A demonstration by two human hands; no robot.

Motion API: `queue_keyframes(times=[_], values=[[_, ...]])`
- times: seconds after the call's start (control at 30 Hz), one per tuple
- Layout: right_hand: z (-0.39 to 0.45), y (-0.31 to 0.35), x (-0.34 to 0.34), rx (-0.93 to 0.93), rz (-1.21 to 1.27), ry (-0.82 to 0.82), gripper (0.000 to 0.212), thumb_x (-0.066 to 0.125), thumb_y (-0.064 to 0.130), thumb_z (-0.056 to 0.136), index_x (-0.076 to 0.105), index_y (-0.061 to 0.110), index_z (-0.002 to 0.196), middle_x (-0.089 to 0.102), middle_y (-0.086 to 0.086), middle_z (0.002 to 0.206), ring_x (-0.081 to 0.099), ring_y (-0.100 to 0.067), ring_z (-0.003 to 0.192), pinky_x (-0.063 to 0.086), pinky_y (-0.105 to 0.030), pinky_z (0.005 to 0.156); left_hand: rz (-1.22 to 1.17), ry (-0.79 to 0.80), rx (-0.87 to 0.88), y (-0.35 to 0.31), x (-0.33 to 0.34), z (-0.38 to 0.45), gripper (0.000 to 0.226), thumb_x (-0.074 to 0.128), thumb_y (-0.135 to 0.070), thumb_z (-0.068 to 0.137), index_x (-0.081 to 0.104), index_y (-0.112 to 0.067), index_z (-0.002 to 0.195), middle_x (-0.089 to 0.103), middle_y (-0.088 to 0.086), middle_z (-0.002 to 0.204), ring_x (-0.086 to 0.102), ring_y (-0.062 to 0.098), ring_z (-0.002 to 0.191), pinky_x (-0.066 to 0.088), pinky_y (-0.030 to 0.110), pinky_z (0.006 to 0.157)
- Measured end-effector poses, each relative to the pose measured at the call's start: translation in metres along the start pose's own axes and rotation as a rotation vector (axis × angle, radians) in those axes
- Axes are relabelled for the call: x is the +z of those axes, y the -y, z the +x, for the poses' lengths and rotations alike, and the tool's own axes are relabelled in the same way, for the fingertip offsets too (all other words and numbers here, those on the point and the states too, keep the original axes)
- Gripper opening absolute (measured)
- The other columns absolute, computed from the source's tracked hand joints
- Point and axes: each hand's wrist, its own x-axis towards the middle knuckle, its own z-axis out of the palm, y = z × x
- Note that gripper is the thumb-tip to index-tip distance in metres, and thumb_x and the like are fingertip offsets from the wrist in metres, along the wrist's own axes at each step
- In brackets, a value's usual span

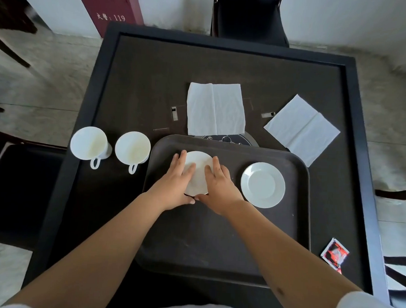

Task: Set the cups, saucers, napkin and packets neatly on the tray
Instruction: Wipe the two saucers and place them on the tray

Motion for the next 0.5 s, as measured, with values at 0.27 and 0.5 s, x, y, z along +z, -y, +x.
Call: queue_keyframes(times=[0.27,0.5], values=[[-0.003,0.000,0.008,0.004,0.041,0.016,0.092,0.064,0.045,0.090,0.007,0.009,0.153,-0.019,-0.009,0.161,-0.010,-0.024,0.149,0.014,-0.037,0.118,-0.042,0.014,-0.002,0.000,-0.002,-0.004,0.093,0.072,-0.041,0.085,0.012,-0.023,0.154,-0.032,0.001,0.158,-0.023,0.026,0.146,0.022,0.048,0.115],[-0.019,-0.004,0.006,0.033,-0.034,0.043,0.106,0.067,0.053,0.084,-0.009,0.023,0.153,-0.025,-0.006,0.160,-0.018,-0.026,0.148,0.014,-0.042,0.118,0.049,-0.061,-0.054,-0.010,-0.008,-0.023,0.103,0.068,-0.055,0.081,0.003,-0.024,0.155,-0.019,0.009,0.162,-0.016,0.035,0.147,0.010,0.049,0.118]])
